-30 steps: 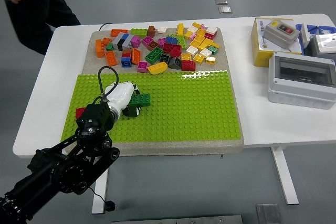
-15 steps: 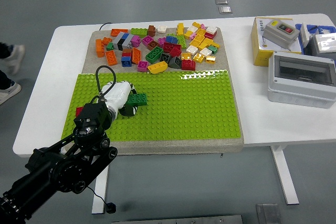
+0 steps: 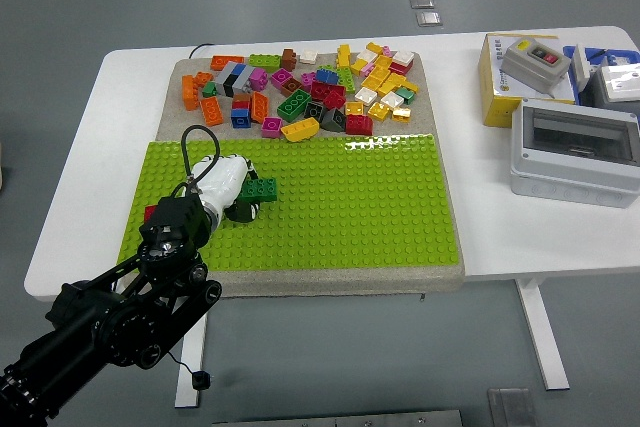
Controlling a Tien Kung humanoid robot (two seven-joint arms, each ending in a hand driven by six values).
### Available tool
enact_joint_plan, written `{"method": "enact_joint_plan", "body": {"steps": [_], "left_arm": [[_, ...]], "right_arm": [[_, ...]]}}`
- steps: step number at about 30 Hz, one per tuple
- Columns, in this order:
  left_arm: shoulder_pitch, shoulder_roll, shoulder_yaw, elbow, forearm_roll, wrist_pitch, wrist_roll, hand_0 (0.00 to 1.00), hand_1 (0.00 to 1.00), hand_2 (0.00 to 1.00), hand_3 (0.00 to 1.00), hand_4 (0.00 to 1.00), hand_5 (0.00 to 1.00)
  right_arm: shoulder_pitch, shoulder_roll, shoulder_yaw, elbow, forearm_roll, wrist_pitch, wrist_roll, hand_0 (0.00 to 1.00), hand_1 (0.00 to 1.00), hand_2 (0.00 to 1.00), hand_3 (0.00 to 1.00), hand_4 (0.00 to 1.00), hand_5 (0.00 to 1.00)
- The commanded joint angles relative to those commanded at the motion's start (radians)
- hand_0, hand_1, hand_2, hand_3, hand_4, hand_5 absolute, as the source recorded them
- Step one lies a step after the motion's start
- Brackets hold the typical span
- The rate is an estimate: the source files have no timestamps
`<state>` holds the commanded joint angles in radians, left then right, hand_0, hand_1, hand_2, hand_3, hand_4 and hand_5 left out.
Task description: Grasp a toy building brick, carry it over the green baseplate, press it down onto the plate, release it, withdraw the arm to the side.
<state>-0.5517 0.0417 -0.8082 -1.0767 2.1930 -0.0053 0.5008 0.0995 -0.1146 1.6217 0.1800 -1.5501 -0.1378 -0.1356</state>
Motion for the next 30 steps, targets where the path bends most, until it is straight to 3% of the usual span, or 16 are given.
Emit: {"method": "enact_joint_plan", "body": {"steps": [30], "left_arm": [[0.004, 0.009, -0.015, -0.01, 0.002, -0.032, -0.009, 0.987, 0.92, 0.921, 0.675, 0.546, 0.159]], "right_arm": [[-0.001, -0.001, 0.001, 0.0, 0.003, -0.003, 0.006, 0.658, 0.537, 0.563, 0.645, 0.41, 0.745]]}}
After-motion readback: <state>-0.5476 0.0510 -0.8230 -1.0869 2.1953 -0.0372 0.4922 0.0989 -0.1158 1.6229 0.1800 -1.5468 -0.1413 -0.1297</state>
